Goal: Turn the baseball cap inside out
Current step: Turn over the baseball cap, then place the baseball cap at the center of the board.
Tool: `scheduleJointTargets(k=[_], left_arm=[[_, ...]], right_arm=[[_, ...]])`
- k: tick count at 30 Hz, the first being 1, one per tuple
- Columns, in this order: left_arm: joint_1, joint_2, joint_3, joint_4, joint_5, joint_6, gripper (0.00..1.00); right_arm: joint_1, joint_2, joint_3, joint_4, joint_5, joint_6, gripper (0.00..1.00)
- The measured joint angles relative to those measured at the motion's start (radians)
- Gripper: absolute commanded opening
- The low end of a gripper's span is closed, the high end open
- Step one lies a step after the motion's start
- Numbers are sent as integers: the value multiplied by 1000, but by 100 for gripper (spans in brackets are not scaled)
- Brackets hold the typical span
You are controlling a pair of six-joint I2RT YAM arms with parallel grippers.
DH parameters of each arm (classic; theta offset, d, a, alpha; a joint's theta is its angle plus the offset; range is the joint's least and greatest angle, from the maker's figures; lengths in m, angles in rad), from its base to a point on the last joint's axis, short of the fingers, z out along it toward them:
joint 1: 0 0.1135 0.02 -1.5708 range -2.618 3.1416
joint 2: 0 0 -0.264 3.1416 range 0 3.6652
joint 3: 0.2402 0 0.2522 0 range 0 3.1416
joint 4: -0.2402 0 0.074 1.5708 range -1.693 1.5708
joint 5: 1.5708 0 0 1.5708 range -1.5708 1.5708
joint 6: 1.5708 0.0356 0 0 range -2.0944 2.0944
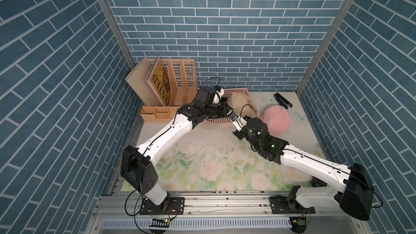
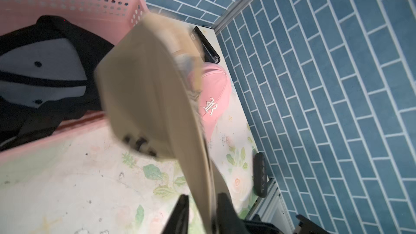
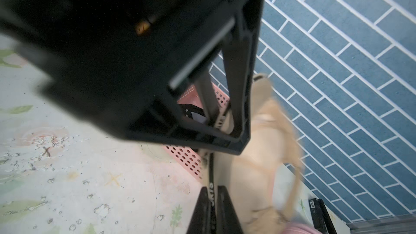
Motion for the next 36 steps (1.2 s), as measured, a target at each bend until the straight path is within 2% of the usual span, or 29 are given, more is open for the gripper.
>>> scheduleJointTargets(k=[2,3,9,15,18,19,20,26,36], left_arm=[[9,0,72,-62,-50,58,61],[20,0,99,-76,-64,71,64],[163,-22,193,-129,-168,177,63],[242,-37,187,-186,-372,282,64],[257,-71,131,-197,-488,322,71],[262,-88,108,-203,-531,335,79],[268,-105,87,-208,-573,347,99],[303,-172,51,-215,-729,388,100],[309,-183,34,-209,-771,410,100]], right_arm=[[-50,-33,13,-59,-85,41,0],[-68,-47,23,-82,-119,59,0],[-146,-95,142,-173,-298,178,0],[-175,-42,175,-108,-493,394,0],[-177,31,148,6,-564,543,0],[-177,56,126,67,-588,607,0],[-177,80,104,125,-608,666,0],[-151,269,32,464,-673,957,0],[-26,595,78,929,-675,1204,0]])
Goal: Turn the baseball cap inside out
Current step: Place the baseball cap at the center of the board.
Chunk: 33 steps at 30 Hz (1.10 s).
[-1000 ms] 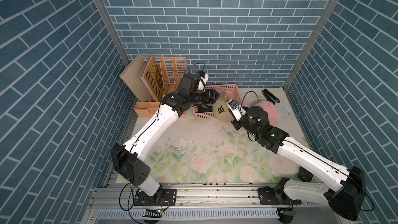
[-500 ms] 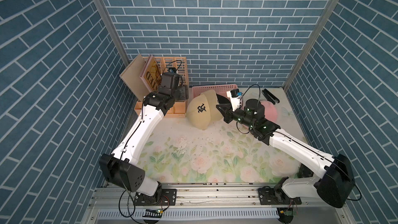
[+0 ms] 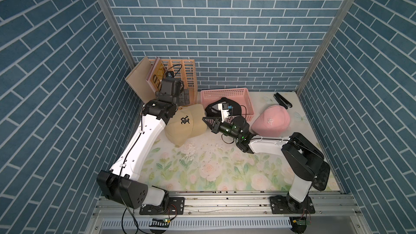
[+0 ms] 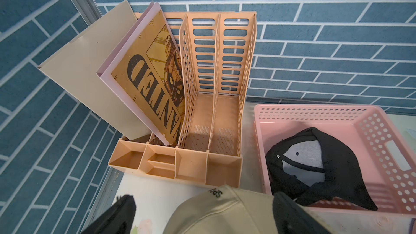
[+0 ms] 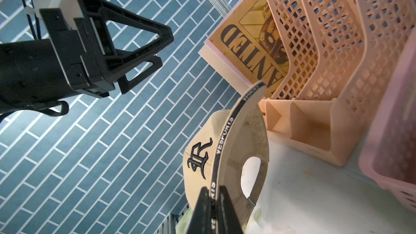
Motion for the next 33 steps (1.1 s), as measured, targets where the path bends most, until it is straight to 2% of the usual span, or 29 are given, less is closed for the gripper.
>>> scheduleJointTargets(k=[8,21,33], left_arm=[[0,0,-2,10,0,17,100],[0,-1,-35,35,22,23,99],[0,-1,-78,53,47,24,100]], right_arm=[[33,177,83,195,43,109,0],[103,273,125,206,112,174,0],[117,362,58,278,203,243,0]])
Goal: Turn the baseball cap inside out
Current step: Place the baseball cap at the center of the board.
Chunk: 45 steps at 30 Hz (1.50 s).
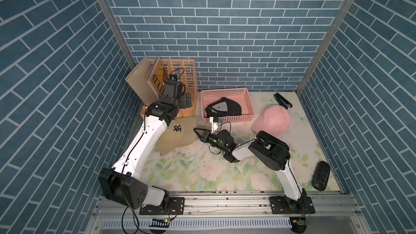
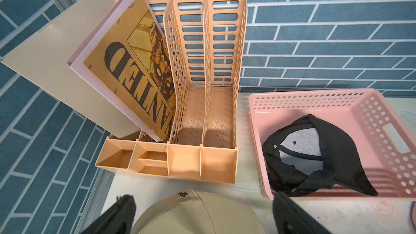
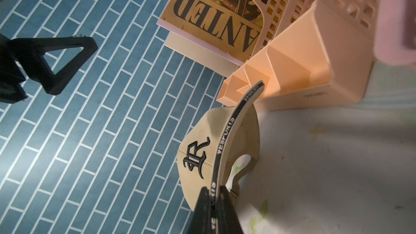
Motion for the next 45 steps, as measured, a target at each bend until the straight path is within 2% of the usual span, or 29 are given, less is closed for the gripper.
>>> scheduleJointTargets(k=[12,21,23,30,34,38,41,45], left_arm=[[-16,0,-13,9,0,11,100],[-31,0,-15,25,0,11,100],[-31,0,-15,25,-1,11,100],[-33,0,-15,25,-1,11,100],[-43,2,-15,24,-4,11,100],[-64,12,-14,24,-13,16,100],[-77,19,-14,24,-13,19,100],[-84,24,-14,24,-13,22,100]], right_arm=[[-12,84,-13,101,71,34,1],[-16,176,108,132,82,43,6],[-17,186,134,130,82,44,11],[-28,201,171,95,65,50,40],[-29,198,150,18,61,38,53],[-29,152,140,-196,47,-11,62],[-29,72,140,-375,32,-64,62],[-29,-14,140,-525,8,-121,59]])
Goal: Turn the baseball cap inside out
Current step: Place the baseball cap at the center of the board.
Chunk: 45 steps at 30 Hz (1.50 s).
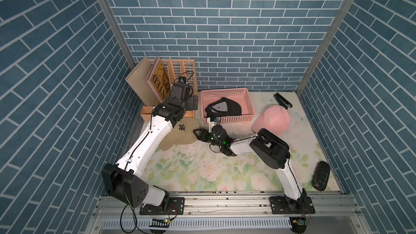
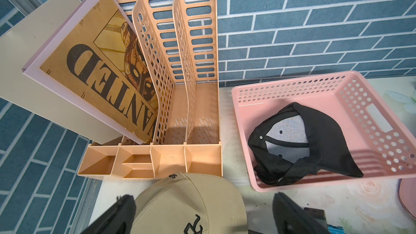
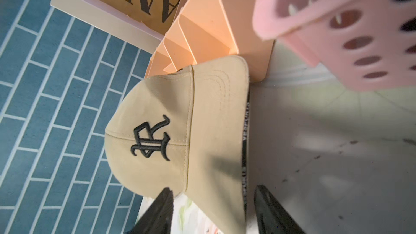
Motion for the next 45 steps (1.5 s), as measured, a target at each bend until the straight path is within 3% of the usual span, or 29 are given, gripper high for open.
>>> scheduleJointTargets(k=[3,6,10,25,30,32,35,37,45], left_arm=[[-3,0,0,1,1,0,100],[-7,1,0,0,1,0,100],[-8,4,0,0,-3,7,99],[-8,35,29,-1,-13,15,99],[-8,35,38,0,-12,15,99],[-8,35,38,0,-12,15,100],[-8,35,38,0,-12,16,99],[-8,35,38,0,-10,16,100],[-8,35,38,0,-10,16,100]], right_arm=[[0,-30,-1,-42,-21,-26,53],[0,-30,0,-71,-40,-45,41],[0,-5,49,-112,-63,-57,35],[43,13,90,-199,-130,-47,28],[43,7,50,-201,-128,-35,20],[43,-2,27,-200,-127,-26,23],[42,-6,19,-195,-128,-20,42],[38,-6,18,-175,-130,-17,46],[35,-6,25,-115,-130,-16,47]])
